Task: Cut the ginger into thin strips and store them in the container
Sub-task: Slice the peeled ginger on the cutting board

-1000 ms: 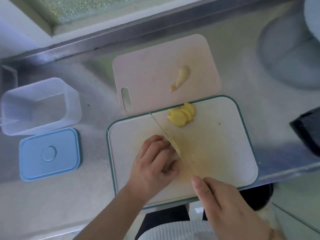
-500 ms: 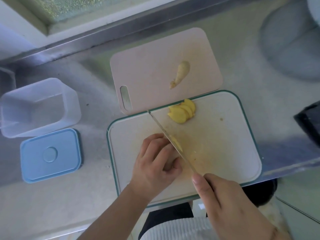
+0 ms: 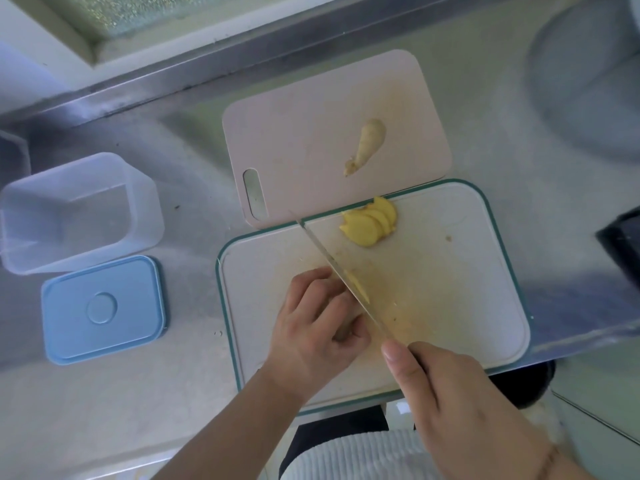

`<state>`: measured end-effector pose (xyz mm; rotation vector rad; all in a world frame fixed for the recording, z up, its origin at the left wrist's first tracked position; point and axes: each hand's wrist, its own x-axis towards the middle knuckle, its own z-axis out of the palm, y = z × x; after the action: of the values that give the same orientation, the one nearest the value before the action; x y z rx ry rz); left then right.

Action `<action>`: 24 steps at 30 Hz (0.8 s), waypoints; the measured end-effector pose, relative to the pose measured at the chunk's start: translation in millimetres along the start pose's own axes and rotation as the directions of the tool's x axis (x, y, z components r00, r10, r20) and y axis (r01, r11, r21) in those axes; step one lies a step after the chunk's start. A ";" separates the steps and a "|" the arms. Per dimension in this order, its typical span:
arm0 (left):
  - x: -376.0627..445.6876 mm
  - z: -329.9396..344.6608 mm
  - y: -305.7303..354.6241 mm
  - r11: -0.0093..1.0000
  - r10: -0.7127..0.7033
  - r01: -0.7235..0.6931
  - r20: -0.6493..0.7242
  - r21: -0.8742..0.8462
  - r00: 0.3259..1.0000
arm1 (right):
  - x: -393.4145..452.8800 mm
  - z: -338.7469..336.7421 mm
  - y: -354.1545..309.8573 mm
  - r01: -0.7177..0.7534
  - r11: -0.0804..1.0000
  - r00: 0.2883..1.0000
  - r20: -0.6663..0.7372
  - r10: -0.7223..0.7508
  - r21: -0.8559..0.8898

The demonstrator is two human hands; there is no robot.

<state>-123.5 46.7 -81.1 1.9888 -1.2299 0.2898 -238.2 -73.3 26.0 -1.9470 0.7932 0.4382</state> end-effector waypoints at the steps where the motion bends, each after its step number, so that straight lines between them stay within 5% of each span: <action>1: -0.2 0.3 -0.1 1.000 0.001 -0.001 0.000 0.003 1.000 | 0.4 0.0 -1.4 -0.004 1.000 1.000 0.006 0.004 0.003; 14: -3.7 4.2 -3.2 1.000 -0.017 0.017 -0.009 0.007 1.000 | 20.7 2.8 -5.0 0.023 1.000 0.996 0.083 -0.022 -0.011; 24: -8.0 6.9 -5.0 0.998 -0.063 0.063 -0.013 0.010 0.998 | 5.8 4.1 11.0 0.000 0.999 1.000 0.001 0.000 0.039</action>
<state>-124.7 48.4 -92.6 2.0279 -1.1573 0.2775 -241.4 -75.5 13.5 -1.9102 0.7955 0.4210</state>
